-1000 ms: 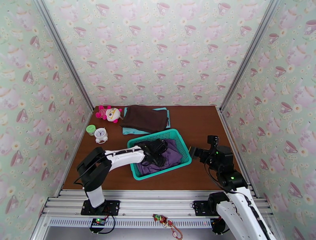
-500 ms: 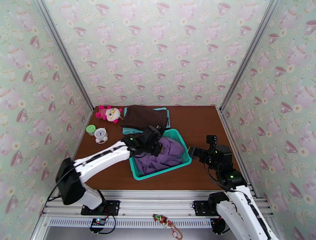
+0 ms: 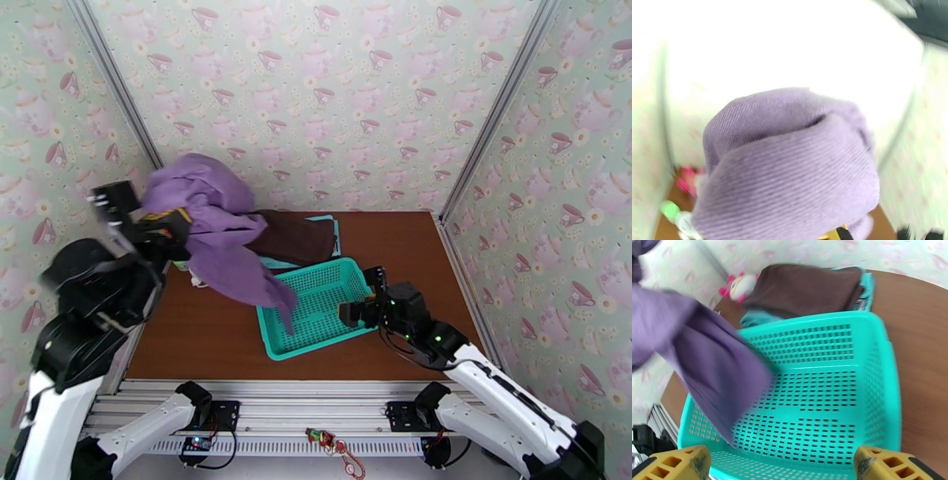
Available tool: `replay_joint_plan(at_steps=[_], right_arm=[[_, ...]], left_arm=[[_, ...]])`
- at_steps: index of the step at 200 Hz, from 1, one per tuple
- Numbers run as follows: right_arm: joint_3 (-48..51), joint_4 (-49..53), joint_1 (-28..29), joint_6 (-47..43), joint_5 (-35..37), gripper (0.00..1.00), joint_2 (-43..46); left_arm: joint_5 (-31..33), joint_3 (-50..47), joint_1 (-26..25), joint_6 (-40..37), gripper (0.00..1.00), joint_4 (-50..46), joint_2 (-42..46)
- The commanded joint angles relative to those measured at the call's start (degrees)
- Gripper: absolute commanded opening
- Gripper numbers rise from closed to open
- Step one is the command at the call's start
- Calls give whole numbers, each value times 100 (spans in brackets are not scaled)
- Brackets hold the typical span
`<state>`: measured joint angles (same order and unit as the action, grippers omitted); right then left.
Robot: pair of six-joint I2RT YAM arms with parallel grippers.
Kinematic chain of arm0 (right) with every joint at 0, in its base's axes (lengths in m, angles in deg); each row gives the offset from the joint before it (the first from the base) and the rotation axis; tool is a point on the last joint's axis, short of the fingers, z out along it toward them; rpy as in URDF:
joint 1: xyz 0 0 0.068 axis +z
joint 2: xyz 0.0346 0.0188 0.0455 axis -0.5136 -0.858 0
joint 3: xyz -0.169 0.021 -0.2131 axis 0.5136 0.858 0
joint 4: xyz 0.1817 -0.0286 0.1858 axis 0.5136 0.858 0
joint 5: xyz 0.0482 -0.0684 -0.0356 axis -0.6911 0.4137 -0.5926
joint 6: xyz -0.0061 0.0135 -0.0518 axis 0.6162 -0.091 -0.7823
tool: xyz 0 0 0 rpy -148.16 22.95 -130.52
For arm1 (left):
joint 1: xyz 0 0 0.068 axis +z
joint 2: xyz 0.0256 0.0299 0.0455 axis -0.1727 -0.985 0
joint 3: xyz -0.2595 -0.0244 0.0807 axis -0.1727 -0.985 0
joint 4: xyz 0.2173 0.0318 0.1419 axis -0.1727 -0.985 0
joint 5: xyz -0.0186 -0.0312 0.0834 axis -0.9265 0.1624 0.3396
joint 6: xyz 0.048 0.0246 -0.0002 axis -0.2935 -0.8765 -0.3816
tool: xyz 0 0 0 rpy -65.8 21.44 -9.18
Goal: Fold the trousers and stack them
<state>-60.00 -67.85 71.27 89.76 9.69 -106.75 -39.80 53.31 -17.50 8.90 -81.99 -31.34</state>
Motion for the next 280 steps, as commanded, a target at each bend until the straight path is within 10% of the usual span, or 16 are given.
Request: replay_joint_plan(at_steps=[1,42,132,180,248,280], right_arm=[[-400,-425,580,-251,595,99,-684],[-1352,-818,1600,-298,892,100,-2358],[-3833,65,2717,330,1658,77,-5351],[-4128,591,2767,513,1872,62,-5712],[-3719,1117,2700,933,2386,12,-5403],[-3003,1167,2330,1210,2381,8,-4720]], left_arm=[[1165,222,23,-871,0,1332,237],[1594,692,10,-1325,0,987,-20],[1847,-2082,30,-952,0,690,1243],[1802,-2500,36,-922,0,570,1528],[1529,-2637,37,-944,0,673,1454],[1359,-2732,48,-960,0,783,1426]])
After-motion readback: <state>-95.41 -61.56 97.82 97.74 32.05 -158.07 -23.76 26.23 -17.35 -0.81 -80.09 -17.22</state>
